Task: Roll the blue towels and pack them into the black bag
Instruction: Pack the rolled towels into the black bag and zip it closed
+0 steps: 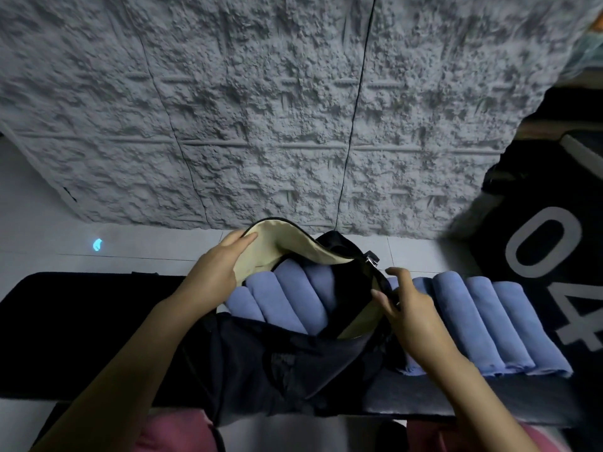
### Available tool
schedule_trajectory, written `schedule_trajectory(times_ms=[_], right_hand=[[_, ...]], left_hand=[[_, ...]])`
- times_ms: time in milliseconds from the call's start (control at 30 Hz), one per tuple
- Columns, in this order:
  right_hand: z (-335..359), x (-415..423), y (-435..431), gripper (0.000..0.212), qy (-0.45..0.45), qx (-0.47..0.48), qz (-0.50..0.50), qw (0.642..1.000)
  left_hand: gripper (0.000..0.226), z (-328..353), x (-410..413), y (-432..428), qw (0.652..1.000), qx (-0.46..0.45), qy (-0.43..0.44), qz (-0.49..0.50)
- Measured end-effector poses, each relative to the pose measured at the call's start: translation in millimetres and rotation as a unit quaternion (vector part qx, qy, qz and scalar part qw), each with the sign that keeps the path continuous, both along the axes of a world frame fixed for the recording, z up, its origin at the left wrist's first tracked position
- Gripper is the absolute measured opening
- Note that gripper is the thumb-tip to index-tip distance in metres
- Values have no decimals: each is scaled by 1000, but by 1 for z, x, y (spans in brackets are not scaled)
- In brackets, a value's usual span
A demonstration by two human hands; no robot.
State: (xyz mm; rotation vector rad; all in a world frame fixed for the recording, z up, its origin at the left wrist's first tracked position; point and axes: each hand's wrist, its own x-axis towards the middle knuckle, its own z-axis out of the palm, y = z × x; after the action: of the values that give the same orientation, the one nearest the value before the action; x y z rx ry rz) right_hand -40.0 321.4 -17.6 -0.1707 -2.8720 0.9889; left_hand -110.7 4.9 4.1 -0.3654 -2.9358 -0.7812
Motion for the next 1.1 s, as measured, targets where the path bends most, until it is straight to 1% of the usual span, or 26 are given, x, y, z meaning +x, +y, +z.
schedule_trajectory(times_ms=[67, 100, 133, 167, 200, 267, 300, 367, 400, 467, 567, 667, 733, 800, 833, 900, 933, 967, 1000, 1033, 1067, 1100], right_hand=[[-3, -1, 20, 20, 3, -8, -18, 1000], [-6, -2, 34, 16, 28, 37, -36, 998], [-11, -5, 49, 9, 53, 131, -53, 989], [-18, -7, 63, 8, 40, 207, -79, 974], [-24, -10, 73, 13, -6, 254, -126, 959], [-34, -14, 86, 29, -122, 222, -201, 946], [-40, -15, 90, 36, -159, 197, -212, 944], [-47, -16, 95, 55, -196, 196, -212, 937], [-50, -17, 97, 61, -201, 199, -212, 936], [-52, -17, 97, 66, -201, 191, -222, 935], [-57, -13, 92, 61, -179, 191, -227, 938], [-58, -14, 91, 57, -155, 203, -204, 945], [-53, -15, 93, 55, -163, 146, -198, 955], [-39, -14, 93, 55, -158, 99, -188, 964], [-31, -12, 90, 54, -143, 95, -188, 967], [-5, -7, 78, 50, -84, 92, -191, 974], [10, -4, 70, 47, -55, 78, -181, 979], [27, -3, 61, 44, -36, 51, -160, 985], [47, -4, 50, 41, -33, -2, -136, 990], [69, -3, 37, 35, -37, -76, -101, 991], [86, -4, 22, 27, -53, -168, -55, 983], [101, -5, 4, 20, -83, -261, -8, 962]], left_hand=[[81, -3, 3, 2, 999, -19, 7, 30], [80, -5, 6, 2, 999, -15, 13, 43], [79, -8, 9, 0, 998, -7, 19, 52], [79, -12, 12, -2, 998, 1, 27, 56], [79, -15, 16, -5, 998, 7, 33, 55], [76, -20, 22, -8, 998, 16, 40, 46], [74, -21, 26, -8, 998, 22, 42, 45], [68, -21, 34, -8, 997, 36, 50, 51], [66, -20, 39, -8, 996, 42, 56, 54], [63, -19, 46, -7, 995, 56, 63, 58], [62, -18, 53, -4, 994, 67, 62, 57], [58, -20, 53, -4, 995, 63, 57, 53], [52, -20, 54, -2, 995, 56, 54, 59], [41, -21, 59, 3, 994, 16, 45, 96], [34, -22, 63, 6, 991, -19, 33, 128], [26, -19, 69, 12, 979, -66, 1, 191], [30, -18, 71, 14, 975, -76, -12, 207], [40, -17, 72, 14, 973, -87, -25, 213], [52, -16, 71, 14, 972, -97, -39, 212], [61, -15, 71, 13, 972, -104, -50, 207], [68, -13, 71, 13, 972, -105, -57, 201], [74, -12, 72, 13, 974, -103, -62, 193]])
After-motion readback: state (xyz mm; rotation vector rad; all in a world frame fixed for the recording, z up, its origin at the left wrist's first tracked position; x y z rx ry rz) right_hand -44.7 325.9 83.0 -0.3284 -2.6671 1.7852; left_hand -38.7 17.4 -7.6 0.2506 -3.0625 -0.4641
